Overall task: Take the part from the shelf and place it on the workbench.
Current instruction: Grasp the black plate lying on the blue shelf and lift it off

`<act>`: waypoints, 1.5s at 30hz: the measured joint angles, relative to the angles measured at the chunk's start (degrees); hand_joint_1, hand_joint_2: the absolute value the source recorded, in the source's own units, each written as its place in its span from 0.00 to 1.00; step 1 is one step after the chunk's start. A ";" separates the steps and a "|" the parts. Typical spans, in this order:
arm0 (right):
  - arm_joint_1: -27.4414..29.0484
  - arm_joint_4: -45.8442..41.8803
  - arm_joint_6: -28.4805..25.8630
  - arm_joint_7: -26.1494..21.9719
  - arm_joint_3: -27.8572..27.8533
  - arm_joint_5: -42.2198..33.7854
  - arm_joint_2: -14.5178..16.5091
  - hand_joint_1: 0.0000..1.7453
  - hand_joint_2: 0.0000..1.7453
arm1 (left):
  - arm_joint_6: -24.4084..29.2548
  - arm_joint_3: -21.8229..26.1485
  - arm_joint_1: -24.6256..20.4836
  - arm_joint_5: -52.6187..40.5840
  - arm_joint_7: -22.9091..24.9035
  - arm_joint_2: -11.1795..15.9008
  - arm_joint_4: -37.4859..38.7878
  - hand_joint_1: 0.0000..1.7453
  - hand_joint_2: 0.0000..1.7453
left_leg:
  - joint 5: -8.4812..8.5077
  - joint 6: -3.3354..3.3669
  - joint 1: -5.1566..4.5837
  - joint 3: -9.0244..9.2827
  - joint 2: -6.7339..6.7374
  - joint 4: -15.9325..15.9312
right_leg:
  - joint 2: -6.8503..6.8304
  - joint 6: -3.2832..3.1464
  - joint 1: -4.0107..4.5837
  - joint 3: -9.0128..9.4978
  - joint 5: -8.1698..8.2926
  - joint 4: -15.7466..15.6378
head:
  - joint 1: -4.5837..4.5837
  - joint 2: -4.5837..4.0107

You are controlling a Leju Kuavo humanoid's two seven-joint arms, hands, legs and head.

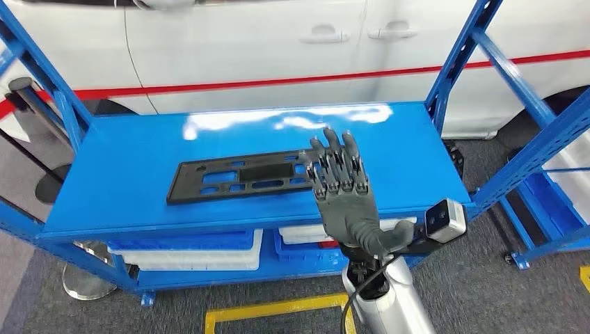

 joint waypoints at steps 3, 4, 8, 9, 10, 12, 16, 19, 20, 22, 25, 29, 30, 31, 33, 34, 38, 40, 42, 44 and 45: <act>-0.06 0.02 -0.08 -0.02 -0.04 0.04 -0.10 0.00 1.00 | 0.04 -0.01 -0.34 -0.01 0.00 0.13 0.01 0.00 0.00 | -1.20 1.84 -0.16 0.19 -0.25 -0.13 | -0.16 0.62 -0.20 -0.26 -0.96 0.89 | 0.25 0.00; -0.09 0.02 -0.09 -0.02 -0.05 0.03 -0.13 0.00 1.00 | 0.03 -0.01 -0.32 -0.02 -0.01 0.15 0.01 0.00 0.00 | -1.45 2.23 -0.18 0.46 -0.26 -0.22 | -0.20 0.72 -0.23 -1.03 -1.82 2.60 | 0.34 0.00; 0.09 0.17 -0.62 -0.01 -0.08 0.07 -0.51 0.00 1.00 | -0.02 -0.01 -0.40 0.02 -0.31 0.16 0.01 0.00 0.00 | -2.61 3.36 -0.80 1.36 -0.38 -0.32 | -0.26 0.35 0.37 -10.31 -5.77 16.83 | 0.60 0.00; 0.15 0.24 -0.75 0.01 -0.08 0.08 -0.62 0.00 1.00 | 0.01 -0.01 -0.37 0.03 -0.39 0.17 0.01 0.00 0.00 | -2.99 3.57 -1.09 1.75 -0.44 -0.33 | -0.26 0.00 0.60 -11.90 -4.91 18.08 | 0.62 0.00; 0.20 0.28 -0.81 0.02 -0.08 0.08 -0.69 0.00 1.00 | 0.04 -0.01 -0.33 0.04 -0.42 0.17 0.01 0.00 0.00 | -3.32 3.74 -1.42 2.27 -0.50 -0.35 | -0.25 -0.56 0.93 -12.38 -2.88 17.11 | 0.64 0.00; 0.23 0.31 -0.84 0.03 -0.08 0.08 -0.78 0.00 1.00 | 0.07 -0.01 -0.28 0.03 -0.44 0.10 0.02 0.00 0.00 | -3.97 3.96 -1.94 3.39 -0.56 -0.49 | -0.22 -2.40 1.84 -10.66 2.40 10.51 | 0.63 0.00; 0.21 0.34 -1.45 0.85 -0.10 -0.13 -0.88 0.00 1.00 | 0.01 -0.07 -0.58 -0.42 -0.35 -0.09 0.06 0.00 0.00 | -4.36 3.39 -2.07 4.42 -0.45 -1.03 | -0.35 -4.86 3.09 -7.85 4.93 2.90 | 0.35 0.00; 0.32 0.29 -2.49 2.90 -0.09 -0.90 -1.00 0.00 1.00 | 0.07 -0.20 -0.72 -0.84 -0.11 -0.04 0.05 0.00 0.00 | -5.27 2.59 -2.18 4.46 -0.25 -0.42 | -0.39 -4.43 2.32 -6.23 5.28 0.34 | 0.38 0.00; 0.38 0.31 -2.72 3.65 -0.09 -1.10 -1.06 0.00 1.00 | 0.12 -0.25 -0.75 -0.93 -0.01 0.00 0.05 0.00 0.00 | -6.36 2.26 -2.15 3.63 -0.23 1.56 | -0.49 -4.20 1.98 -5.62 5.45 -0.41 | 0.34 0.00; 0.55 0.45 -3.27 4.97 -0.07 -0.67 -1.23 0.00 1.00 | 0.28 -0.35 -0.74 -1.01 0.17 0.04 0.06 0.00 0.00 | -9.21 1.57 -1.62 0.09 -0.24 8.37 | -0.65 -4.01 1.79 -5.04 5.31 -0.80 | 0.25 0.00; 0.76 0.78 -5.74 6.01 0.12 3.85 -1.56 0.00 1.00 | 0.54 -0.44 -0.56 -1.09 0.27 0.05 0.06 0.00 0.00 | -8.58 0.49 -0.74 -3.10 -0.20 12.44 | -0.60 -3.58 1.43 -4.69 4.59 -0.35 | 0.28 0.00; -0.33 1.86 -14.51 4.32 2.41 18.94 -2.78 0.00 1.00 | 0.16 -0.62 -0.72 -1.64 0.14 0.04 0.06 0.00 0.00 | -2.25 0.04 -0.18 1.62 -0.03 0.70 | -0.42 -2.04 1.03 -4.53 2.80 1.61 | 0.20 0.00; -0.76 2.31 -16.47 4.04 3.26 22.07 -3.20 0.00 1.00 | 0.03 -0.73 -0.86 -1.75 0.17 0.02 0.06 0.00 0.00 | -2.42 0.46 -0.27 1.94 -0.08 -0.11 | -0.41 -1.70 1.15 -4.68 2.55 1.92 | 0.24 0.00; -1.25 2.78 -18.16 3.90 4.07 24.66 -3.56 0.00 1.00 | -0.03 -0.83 -0.96 -1.78 0.21 0.01 0.06 0.00 0.00 | -2.66 1.03 -0.45 1.92 -0.17 -0.18 | -0.40 -1.43 1.23 -4.80 2.47 2.04 | 0.28 0.00; -2.63 3.99 -21.50 4.10 5.80 29.71 -4.16 0.00 1.00 | -0.03 -0.95 -1.05 -1.79 0.29 0.02 0.06 0.00 0.00 | -2.60 2.01 -0.47 1.85 -0.24 -0.29 | -0.42 -0.97 1.06 -4.83 2.26 2.17 | 0.42 0.00; -3.71 4.87 -23.22 4.37 6.78 32.30 -4.47 0.00 1.00 | -0.03 -0.97 -1.06 -1.78 0.32 0.02 0.06 0.00 0.00 | -2.52 2.39 -0.46 1.92 -0.23 -0.45 | -0.42 -0.72 0.93 -5.21 1.70 2.98 | 0.45 0.00; -8.96 10.58 -28.10 4.97 11.21 39.04 -5.90 0.00 1.00 | -0.02 -0.99 -1.25 -1.68 0.33 0.02 0.06 0.00 0.00 | -2.50 3.18 -0.44 2.03 -0.19 -0.68 | -0.39 0.00 0.80 -11.73 -3.57 15.33 | 0.52 0.00; -10.80 13.43 -29.29 5.02 13.09 40.55 -6.40 0.00 1.00 | -0.03 -0.98 -1.18 -1.60 0.28 0.02 0.06 0.00 0.00 | -2.58 3.25 -0.47 2.17 -0.35 -0.67 | -0.38 -0.06 0.81 -13.56 -2.73 17.63 | 0.52 0.00; -12.77 15.79 -30.34 5.29 14.69 42.16 -6.78 0.00 1.00 | -0.07 -0.97 -1.11 -1.55 0.12 0.01 0.06 0.00 0.00 | -2.66 3.18 -0.48 2.39 -0.57 -0.67 | -0.36 -0.52 0.86 -11.54 1.57 11.94 | 0.53 0.00; -15.06 18.01 -31.38 5.74 16.15 43.73 -7.08 0.00 1.00 | -0.19 -0.97 -1.08 -1.54 -0.14 -0.03 0.06 0.00 0.00 | -2.77 2.89 -0.59 2.47 -0.70 -0.66 | -0.27 -1.09 1.11 -8.69 4.48 5.07 | 0.52 0.00; -16.23 19.26 -31.91 5.99 16.91 44.52 -7.21 0.00 1.00 | -0.25 -0.97 -1.07 -1.54 -0.23 -0.04 0.06 0.00 0.00 | -2.78 2.63 -0.63 2.44 -0.71 -0.69 | -0.22 -1.27 1.28 -7.92 4.94 3.10 | 0.51 0.00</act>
